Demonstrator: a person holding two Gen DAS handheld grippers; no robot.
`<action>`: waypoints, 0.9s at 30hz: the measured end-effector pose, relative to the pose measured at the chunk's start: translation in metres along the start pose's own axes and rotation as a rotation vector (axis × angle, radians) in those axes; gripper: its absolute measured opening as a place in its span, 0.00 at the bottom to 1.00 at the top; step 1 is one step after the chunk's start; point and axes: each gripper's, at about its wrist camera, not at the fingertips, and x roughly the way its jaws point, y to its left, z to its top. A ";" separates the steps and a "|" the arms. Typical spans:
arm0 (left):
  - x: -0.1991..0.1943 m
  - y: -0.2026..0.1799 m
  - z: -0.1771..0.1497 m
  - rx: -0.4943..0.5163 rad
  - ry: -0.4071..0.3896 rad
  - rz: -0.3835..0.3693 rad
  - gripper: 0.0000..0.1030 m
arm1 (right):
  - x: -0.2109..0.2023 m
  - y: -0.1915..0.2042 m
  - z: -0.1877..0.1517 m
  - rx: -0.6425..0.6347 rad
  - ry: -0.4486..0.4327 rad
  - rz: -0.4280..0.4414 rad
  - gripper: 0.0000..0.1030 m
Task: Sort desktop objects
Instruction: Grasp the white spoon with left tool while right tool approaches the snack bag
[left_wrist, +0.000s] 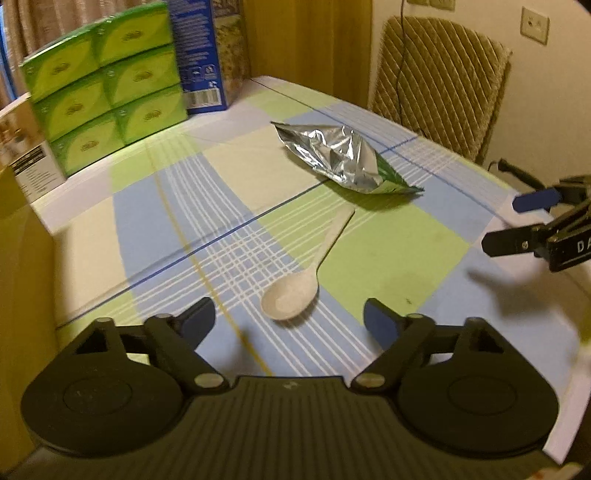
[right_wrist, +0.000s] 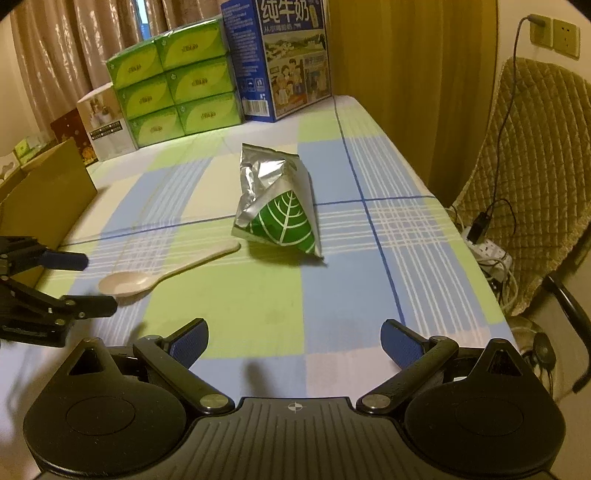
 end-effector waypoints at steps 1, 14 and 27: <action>0.005 0.001 0.001 0.010 0.005 -0.003 0.73 | 0.003 0.000 0.001 -0.002 0.001 0.001 0.94; 0.045 0.004 0.007 0.054 0.029 -0.058 0.31 | 0.027 0.003 0.007 -0.013 0.007 0.001 0.94; 0.035 0.020 -0.006 -0.274 -0.018 0.051 0.28 | 0.043 0.007 0.033 -0.049 -0.037 0.002 0.94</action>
